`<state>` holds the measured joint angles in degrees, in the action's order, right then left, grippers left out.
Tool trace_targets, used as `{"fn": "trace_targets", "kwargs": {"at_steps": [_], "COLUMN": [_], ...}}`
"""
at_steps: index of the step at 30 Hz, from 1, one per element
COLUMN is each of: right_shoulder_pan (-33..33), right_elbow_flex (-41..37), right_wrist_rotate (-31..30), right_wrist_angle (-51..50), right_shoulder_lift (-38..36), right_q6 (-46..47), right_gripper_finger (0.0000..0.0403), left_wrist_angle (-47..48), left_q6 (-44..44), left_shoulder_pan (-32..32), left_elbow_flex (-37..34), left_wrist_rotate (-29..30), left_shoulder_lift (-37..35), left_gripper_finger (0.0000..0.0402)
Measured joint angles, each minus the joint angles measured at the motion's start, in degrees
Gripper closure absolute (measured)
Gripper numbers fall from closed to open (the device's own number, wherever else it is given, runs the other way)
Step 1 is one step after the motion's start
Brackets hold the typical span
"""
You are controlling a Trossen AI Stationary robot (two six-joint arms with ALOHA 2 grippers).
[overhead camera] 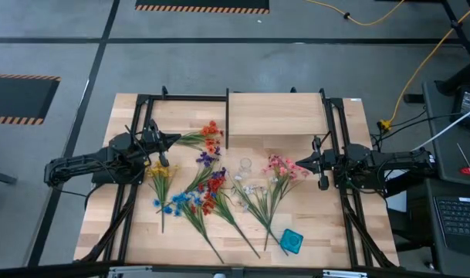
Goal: Pick and place flowers into a vace then onto a shelf
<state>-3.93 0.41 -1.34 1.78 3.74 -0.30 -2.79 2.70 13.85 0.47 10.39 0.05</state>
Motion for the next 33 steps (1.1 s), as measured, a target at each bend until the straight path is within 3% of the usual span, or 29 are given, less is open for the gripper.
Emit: {"fn": "trace_targets", "kwargs": {"at_steps": [14, 22, 33], "right_shoulder_pan": [0.0, 0.0, 0.0], "right_elbow_flex": [0.0, 0.0, 0.0], "right_wrist_rotate": [0.0, -0.5, -3.8], "right_wrist_angle": [0.2, 1.7, 1.8], "right_shoulder_lift": [0.0, 0.0, 0.0], "right_q6": [-0.3, 6.1, 0.9], "right_gripper_finger": [0.0386, 0.0387, 0.0399], "left_wrist_angle": [0.0, 1.0, 1.5], "left_q6": [0.0, 1.2, 1.1], "left_shoulder_pan": [0.0, 0.0, 0.0], "left_elbow_flex": [0.0, 0.0, 0.0], "left_wrist_rotate": [-0.1, -3.3, -6.0], "left_shoulder_lift": [0.0, 0.1, 0.1], "left_gripper_finger": [0.0400, 0.0400, 0.0400]}}
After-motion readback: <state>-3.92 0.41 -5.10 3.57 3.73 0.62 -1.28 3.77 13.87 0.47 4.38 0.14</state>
